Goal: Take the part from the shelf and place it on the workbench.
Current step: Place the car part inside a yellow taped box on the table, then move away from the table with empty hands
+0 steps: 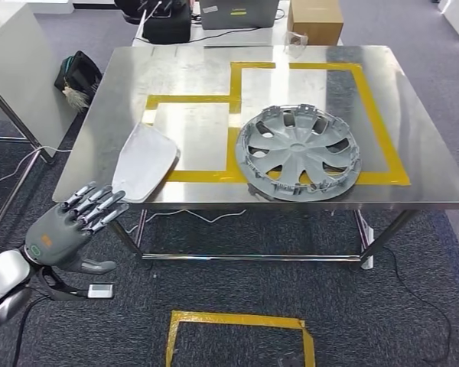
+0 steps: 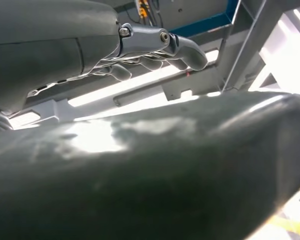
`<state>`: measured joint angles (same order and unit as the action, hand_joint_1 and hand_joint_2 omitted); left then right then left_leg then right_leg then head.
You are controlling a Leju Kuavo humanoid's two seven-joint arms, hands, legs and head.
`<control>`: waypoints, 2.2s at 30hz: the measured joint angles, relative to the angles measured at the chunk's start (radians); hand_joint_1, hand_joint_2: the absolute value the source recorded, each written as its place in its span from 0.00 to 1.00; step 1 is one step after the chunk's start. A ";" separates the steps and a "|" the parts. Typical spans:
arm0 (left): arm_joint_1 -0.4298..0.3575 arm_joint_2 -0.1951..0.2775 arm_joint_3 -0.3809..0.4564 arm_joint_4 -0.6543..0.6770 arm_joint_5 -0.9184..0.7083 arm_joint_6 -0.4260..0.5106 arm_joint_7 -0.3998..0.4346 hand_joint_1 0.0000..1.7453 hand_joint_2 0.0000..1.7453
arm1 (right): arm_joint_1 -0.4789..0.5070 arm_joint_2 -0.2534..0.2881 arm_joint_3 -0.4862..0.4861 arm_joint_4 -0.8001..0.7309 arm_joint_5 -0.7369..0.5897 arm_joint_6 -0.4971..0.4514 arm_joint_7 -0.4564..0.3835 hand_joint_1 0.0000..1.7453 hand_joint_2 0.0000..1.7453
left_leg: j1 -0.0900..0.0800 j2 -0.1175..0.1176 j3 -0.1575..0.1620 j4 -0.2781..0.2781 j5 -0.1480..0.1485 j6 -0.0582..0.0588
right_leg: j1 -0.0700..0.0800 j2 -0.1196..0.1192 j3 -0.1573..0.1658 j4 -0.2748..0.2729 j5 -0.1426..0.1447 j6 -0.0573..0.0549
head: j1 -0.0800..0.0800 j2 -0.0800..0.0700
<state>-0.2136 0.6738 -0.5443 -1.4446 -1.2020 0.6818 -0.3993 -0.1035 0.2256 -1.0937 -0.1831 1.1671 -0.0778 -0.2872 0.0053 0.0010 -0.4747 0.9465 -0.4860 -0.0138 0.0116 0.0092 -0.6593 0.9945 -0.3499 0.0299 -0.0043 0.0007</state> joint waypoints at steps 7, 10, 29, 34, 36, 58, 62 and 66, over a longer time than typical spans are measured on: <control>-0.004 -0.008 -0.009 0.000 -0.001 -0.017 0.002 0.00 0.00 | 0.002 -0.002 0.000 0.000 -0.006 -0.002 -0.004 0.00 0.00 | 0.002 0.004 -0.079 0.003 0.066 0.023 | -0.004 -0.002 -0.064 0.303 -0.184 0.026 | 0.005 0.000; -0.014 -0.013 -0.019 0.000 -0.002 -0.022 0.002 0.00 0.00 | 0.002 -0.003 0.000 0.000 -0.009 -0.004 -0.008 0.00 0.00 | 0.000 0.003 -0.108 0.009 0.087 0.016 | -0.002 -0.002 0.079 0.124 -0.123 0.015 | 0.005 0.000; -0.081 -0.043 -0.071 0.003 -0.009 -0.048 0.017 0.00 0.00 | 0.008 -0.010 -0.001 -0.002 -0.011 0.018 -0.027 0.00 0.00 | 0.006 -0.002 0.000 0.017 -0.013 -0.014 | 0.001 -0.002 0.007 0.004 0.000 -0.002 | -0.002 0.000; -0.085 -0.048 -0.077 0.008 -0.010 -0.048 0.017 0.00 0.00 | 0.015 -0.012 -0.001 -0.002 -0.010 0.017 -0.027 0.00 0.00 | 0.005 0.003 -0.055 0.021 0.036 0.025 | -0.005 -0.004 -0.048 0.138 -0.138 0.026 | 0.000 0.000; -0.085 -0.050 -0.078 0.009 -0.010 -0.048 0.017 0.00 0.00 | 0.015 -0.012 -0.001 -0.002 -0.010 0.017 -0.027 0.00 0.00 | 0.003 0.003 -0.085 0.021 0.061 0.028 | -0.005 -0.004 -0.071 0.271 -0.206 0.029 | 0.001 0.000; -0.092 -0.049 -0.092 0.021 -0.010 -0.044 0.023 0.00 0.00 | 0.011 -0.014 -0.001 -0.003 -0.011 0.017 -0.028 0.00 0.00 | 0.018 -0.001 -0.011 0.065 -0.012 -0.037 | -0.001 -0.007 -0.011 0.011 0.003 -0.013 | -0.008 0.000; -0.090 -0.051 -0.094 0.024 -0.011 -0.040 0.028 0.00 0.00 | 0.020 -0.015 -0.001 -0.004 -0.010 0.017 -0.028 0.00 0.00 | 0.012 0.002 -0.022 0.031 -0.003 0.003 | -0.007 -0.006 -0.034 0.016 0.014 0.011 | -0.010 0.000; -0.089 -0.053 -0.095 0.025 -0.015 -0.036 0.033 0.00 0.00 | 0.021 -0.015 -0.001 -0.004 -0.010 0.017 -0.028 0.00 0.00 | 0.013 0.003 -0.074 0.031 0.042 0.020 | -0.009 -0.007 -0.094 0.234 -0.161 0.027 | -0.004 0.000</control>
<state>-0.3026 0.6204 -0.6397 -1.4193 -1.2174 0.6457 -0.3661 -0.0820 0.2106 -1.0945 -0.1869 1.1566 -0.0609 -0.3147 0.0179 0.0037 -0.5488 0.9774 -0.4444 0.0064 0.0024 0.0025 -0.7530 1.2283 -0.5112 0.0567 -0.0078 0.0004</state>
